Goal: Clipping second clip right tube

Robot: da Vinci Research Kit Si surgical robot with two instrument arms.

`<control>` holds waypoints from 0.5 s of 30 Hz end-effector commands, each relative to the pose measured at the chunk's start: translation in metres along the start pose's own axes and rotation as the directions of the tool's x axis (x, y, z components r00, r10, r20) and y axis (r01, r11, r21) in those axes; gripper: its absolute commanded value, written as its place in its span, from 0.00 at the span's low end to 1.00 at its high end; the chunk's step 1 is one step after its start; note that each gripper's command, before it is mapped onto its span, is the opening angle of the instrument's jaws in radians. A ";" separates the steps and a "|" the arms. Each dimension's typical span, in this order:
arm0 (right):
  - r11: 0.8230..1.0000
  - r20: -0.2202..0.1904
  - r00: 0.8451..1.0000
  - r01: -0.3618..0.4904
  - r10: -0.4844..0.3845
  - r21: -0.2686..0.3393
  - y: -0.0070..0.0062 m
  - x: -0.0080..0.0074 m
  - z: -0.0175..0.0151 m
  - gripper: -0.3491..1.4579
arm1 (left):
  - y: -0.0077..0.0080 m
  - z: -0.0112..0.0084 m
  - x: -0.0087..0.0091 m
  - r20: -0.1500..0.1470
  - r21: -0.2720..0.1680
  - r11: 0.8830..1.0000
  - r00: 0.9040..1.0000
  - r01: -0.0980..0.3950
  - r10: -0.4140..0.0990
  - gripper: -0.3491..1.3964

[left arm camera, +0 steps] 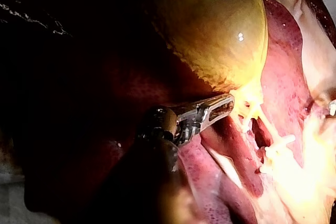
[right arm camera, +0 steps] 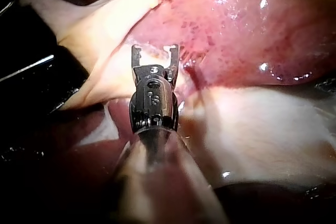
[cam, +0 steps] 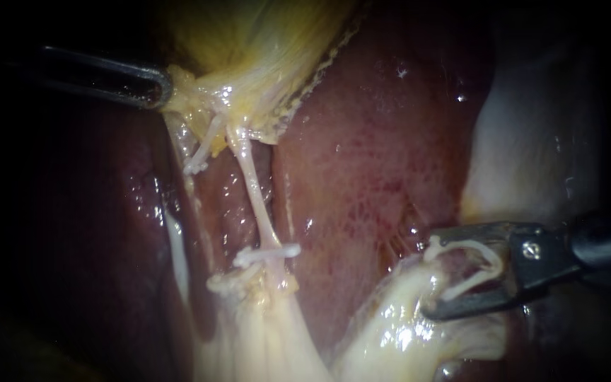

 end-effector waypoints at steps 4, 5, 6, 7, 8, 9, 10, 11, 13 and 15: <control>0.999 -0.035 0.999 -0.034 0.034 0.000 0.0008 0.0004 0.0013 0.47 | 0.0000 0.0000 0.0000 -0.001 0.001 1.000 1.000 0.000 0.000 0.00; 0.999 -0.041 0.998 -0.043 0.043 -0.001 0.0011 0.0005 0.0016 0.47 | 0.0000 0.0000 0.0000 -0.001 0.001 1.000 1.000 0.000 0.000 0.00; 0.999 -0.044 0.998 -0.045 0.044 -0.002 0.0013 0.0006 0.0019 0.47 | 0.0000 0.0000 0.0000 0.000 0.001 1.000 1.000 0.000 0.000 0.00; 0.999 -0.047 0.998 -0.052 0.052 -0.003 0.0015 0.0007 0.0021 0.47 | 0.0000 0.0000 0.0000 0.000 0.001 1.000 1.000 0.000 0.000 0.00; 0.998 -0.050 0.997 -0.060 0.060 -0.004 0.0017 0.0007 0.0023 0.47 | -0.0001 0.0000 0.0000 0.000 0.001 1.000 1.000 0.000 0.000 0.00; 0.998 -0.055 0.996 -0.068 0.068 -0.002 0.0020 0.0008 0.0027 0.47 | -0.0001 0.0000 0.0000 0.000 0.001 1.000 1.000 0.000 0.000 0.00; 0.997 -0.058 0.995 -0.076 0.076 -0.001 0.0022 0.0009 0.0030 0.47 | -0.0001 0.0000 0.0000 0.000 0.001 1.000 1.000 0.000 0.000 0.00; 0.997 -0.057 0.995 -0.083 0.083 0.000 0.0025 0.0010 0.0034 0.47 | -0.0001 0.0000 0.0000 0.000 0.001 1.000 1.000 0.000 0.000 0.00; 0.995 -0.063 0.993 -0.098 0.098 0.010 0.0030 0.0014 0.0042 0.47 | -0.0001 0.0000 0.0000 0.000 0.001 1.000 1.000 0.000 0.000 0.00; 0.991 -0.075 0.988 -0.135 0.136 0.024 0.0034 0.0017 0.0049 0.47 | -0.0001 0.0000 0.0000 0.000 0.000 1.000 1.000 0.000 0.000 0.00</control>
